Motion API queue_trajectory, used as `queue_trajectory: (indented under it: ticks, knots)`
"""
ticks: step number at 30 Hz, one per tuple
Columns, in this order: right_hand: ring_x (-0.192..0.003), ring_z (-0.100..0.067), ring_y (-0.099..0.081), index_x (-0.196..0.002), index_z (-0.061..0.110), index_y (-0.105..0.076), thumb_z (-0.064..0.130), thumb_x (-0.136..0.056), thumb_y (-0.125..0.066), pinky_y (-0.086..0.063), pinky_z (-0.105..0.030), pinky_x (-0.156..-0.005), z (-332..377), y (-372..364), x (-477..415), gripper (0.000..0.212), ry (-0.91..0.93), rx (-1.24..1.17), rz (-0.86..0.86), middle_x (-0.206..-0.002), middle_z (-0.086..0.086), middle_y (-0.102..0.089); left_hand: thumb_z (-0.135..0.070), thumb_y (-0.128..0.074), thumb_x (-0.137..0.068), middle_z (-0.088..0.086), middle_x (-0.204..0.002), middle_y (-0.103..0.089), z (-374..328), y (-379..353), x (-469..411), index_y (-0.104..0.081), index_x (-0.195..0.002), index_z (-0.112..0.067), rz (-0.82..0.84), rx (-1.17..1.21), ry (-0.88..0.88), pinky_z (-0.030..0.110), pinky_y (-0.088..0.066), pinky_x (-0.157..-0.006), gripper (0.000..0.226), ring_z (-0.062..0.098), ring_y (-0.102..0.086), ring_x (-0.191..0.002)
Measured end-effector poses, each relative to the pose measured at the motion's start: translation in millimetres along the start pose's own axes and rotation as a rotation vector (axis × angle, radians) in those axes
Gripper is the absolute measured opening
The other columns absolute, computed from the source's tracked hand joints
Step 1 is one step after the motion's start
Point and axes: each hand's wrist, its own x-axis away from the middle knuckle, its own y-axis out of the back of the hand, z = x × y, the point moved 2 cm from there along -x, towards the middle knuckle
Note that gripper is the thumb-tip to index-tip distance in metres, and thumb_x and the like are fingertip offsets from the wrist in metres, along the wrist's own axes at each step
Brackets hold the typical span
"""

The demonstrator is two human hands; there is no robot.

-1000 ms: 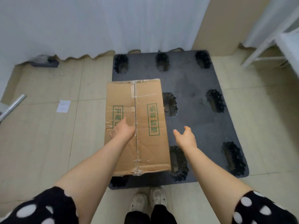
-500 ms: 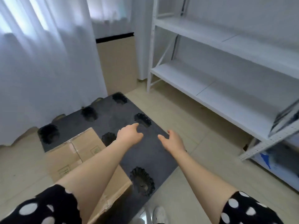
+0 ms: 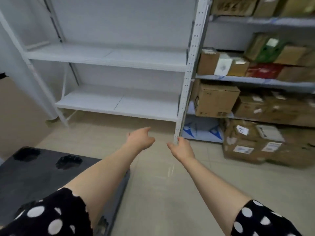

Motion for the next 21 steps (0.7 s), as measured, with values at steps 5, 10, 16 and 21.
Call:
queue_trajectory:
  ticks: [5, 10, 16, 21]
  knots:
    - [-0.129, -0.03, -0.044, -0.143, 0.007, -0.034, 0.04, -0.095, -0.05, -0.038, -0.033, -0.1, -119, 131, -31, 0.061, -0.149, -0.007, -0.097, -0.148, -0.015, -0.035, -0.03, -0.053, -0.089, 0.003, -0.148, -0.042, -170, -77, -31, -0.036, -0.147, -0.022, 0.084, 0.108, -0.159, 0.041, -0.029, -0.113, 0.061, 0.024, -0.04, -0.135]
    - [-0.131, -0.03, -0.043, -0.141, 0.005, -0.038, 0.039, -0.092, -0.053, -0.038, -0.035, -0.102, -209, 223, -50, 0.061, -0.228, -0.05, -0.173, -0.145, -0.015, -0.042, -0.031, -0.054, -0.091, 0.002, -0.152, -0.036, -309, -145, -40, -0.032, -0.148, -0.022, 0.212, 0.124, -0.268, 0.04, -0.026, -0.115, 0.062, 0.023, -0.035, -0.138]
    - [-0.127, -0.029, -0.047, -0.137, 0.008, -0.044, 0.035, -0.091, -0.055, -0.04, -0.034, -0.102, -286, 301, -79, 0.054, -0.315, -0.193, -0.259, -0.14, -0.013, -0.049, -0.027, -0.049, -0.092, 0.002, -0.147, -0.044, -423, -186, -67, -0.034, -0.147, -0.024, 0.278, 0.048, -0.352, 0.043, -0.031, -0.112, 0.057, 0.024, -0.043, -0.132]
    - [-0.123, -0.029, -0.05, -0.13, 0.009, -0.051, 0.034, -0.093, -0.054, -0.04, -0.031, -0.096, -339, 351, -132, 0.044, -0.365, -0.231, -0.284, -0.134, -0.013, -0.054, -0.025, -0.048, -0.093, 0.003, -0.145, -0.046, -492, -220, -119, -0.038, -0.145, -0.025, 0.295, 0.019, -0.375, 0.04, -0.037, -0.107, 0.052, 0.024, -0.048, -0.126]
